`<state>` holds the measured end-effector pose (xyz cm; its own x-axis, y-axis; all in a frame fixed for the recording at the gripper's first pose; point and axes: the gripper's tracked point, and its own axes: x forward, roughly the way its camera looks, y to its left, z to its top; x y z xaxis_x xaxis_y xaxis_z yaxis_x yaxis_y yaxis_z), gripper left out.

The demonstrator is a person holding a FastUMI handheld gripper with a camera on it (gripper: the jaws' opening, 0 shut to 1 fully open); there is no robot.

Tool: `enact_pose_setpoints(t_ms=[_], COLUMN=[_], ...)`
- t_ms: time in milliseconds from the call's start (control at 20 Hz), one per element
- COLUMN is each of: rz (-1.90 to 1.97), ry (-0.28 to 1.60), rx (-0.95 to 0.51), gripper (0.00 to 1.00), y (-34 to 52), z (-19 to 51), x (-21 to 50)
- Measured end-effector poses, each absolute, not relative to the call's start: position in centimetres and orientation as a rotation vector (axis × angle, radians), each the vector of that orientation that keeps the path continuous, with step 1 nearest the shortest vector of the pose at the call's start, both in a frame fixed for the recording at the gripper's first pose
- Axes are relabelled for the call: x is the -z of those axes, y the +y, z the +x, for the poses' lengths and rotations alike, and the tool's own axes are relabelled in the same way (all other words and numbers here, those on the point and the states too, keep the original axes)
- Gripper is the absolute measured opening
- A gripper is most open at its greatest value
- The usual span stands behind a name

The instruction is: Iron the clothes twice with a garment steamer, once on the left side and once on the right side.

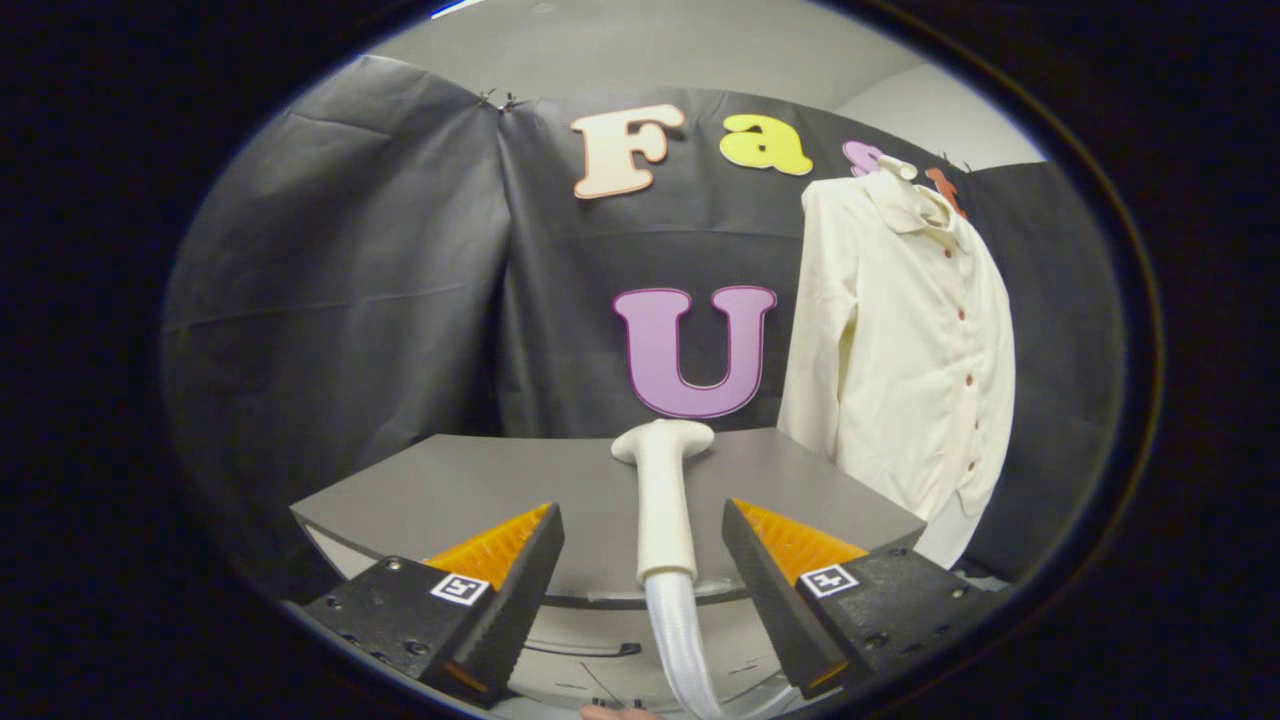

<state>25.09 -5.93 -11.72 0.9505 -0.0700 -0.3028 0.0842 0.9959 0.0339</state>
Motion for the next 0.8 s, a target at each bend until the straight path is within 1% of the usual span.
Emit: enact_pose_setpoints(t_ms=[400, 500, 550, 650, 700, 750, 800], rz=[0.059, 0.085, 0.097, 0.136, 0.154, 0.174, 0.191], ry=[0.374, 0.383, 0.387, 0.397, 0.399, 0.404, 0.413], rx=[0.120, 0.135, 0.152, 0.149, 0.149, 0.154, 0.155], gripper=[0.97, 0.94, 0.90, 0.87, 0.85, 0.80, 0.78], y=[-7.4, -7.7, -7.9, -7.6, -7.4, -7.3, -7.2], z=[29.1, 29.7, 29.8, 30.3, 30.4, 30.5, 30.6], x=[14.8, 15.3, 15.4, 15.7, 15.8, 16.1, 16.5])
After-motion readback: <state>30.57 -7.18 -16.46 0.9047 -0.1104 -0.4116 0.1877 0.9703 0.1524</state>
